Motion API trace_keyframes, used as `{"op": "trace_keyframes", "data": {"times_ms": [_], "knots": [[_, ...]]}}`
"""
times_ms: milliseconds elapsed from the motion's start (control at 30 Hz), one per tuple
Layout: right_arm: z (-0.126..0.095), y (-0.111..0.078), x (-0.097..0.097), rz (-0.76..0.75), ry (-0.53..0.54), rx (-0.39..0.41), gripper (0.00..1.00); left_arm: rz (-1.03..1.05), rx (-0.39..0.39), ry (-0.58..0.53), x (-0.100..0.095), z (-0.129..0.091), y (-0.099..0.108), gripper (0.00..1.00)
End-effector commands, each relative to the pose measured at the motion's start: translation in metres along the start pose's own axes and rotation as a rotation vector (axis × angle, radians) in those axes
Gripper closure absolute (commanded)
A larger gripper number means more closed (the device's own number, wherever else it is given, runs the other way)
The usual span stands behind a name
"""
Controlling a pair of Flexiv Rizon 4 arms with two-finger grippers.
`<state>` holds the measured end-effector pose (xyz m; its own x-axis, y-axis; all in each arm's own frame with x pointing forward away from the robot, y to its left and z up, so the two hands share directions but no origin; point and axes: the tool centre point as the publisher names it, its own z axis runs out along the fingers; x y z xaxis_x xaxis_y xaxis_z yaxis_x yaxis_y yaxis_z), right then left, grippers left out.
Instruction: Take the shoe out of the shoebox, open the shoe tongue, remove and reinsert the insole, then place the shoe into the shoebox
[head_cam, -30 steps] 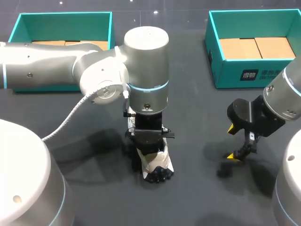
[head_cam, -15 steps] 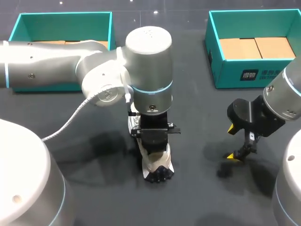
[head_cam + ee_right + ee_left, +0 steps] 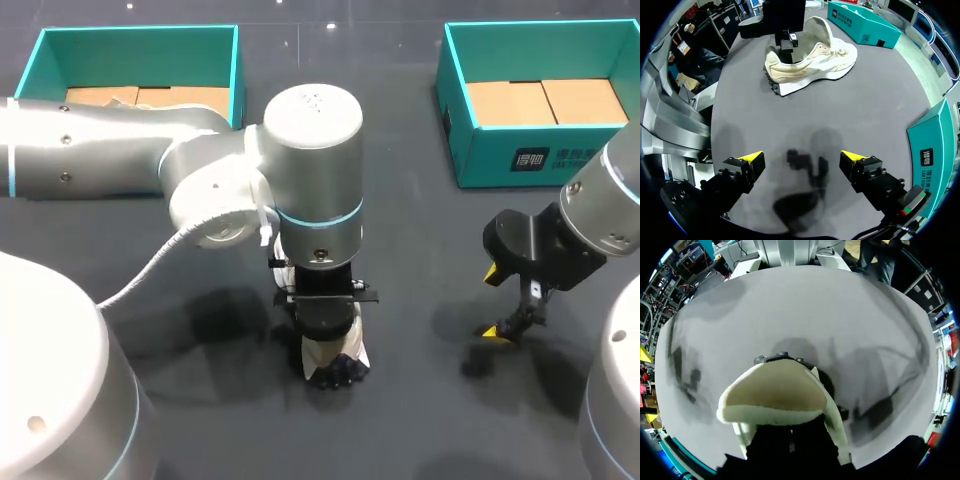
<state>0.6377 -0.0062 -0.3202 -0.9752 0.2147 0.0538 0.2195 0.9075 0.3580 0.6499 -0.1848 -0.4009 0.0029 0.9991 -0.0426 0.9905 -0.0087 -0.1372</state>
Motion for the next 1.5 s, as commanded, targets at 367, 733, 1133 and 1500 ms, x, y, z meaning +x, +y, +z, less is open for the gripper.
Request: {"op": "trace_keyframes", "data": {"times_ms": [367,733,1133,1500], "knots": [[0.000,-0.001,0.002,-0.001,-0.003,-0.001,0.00,-0.038,-0.094,-0.056,0.009,-0.035,0.014,1.00],[0.000,-0.001,0.002,-0.001,-0.003,-0.001,0.00,0.021,-0.055,0.027,-0.026,-0.005,0.005,1.00],[0.000,-0.001,0.002,-0.001,-0.003,-0.001,0.00,-0.036,-0.082,0.071,-0.003,-0.002,0.015,1.00],[0.000,-0.001,0.002,-0.001,-0.003,-0.001,0.00,-0.109,-0.293,0.000,0.016,-0.053,0.016,1.00]]}}
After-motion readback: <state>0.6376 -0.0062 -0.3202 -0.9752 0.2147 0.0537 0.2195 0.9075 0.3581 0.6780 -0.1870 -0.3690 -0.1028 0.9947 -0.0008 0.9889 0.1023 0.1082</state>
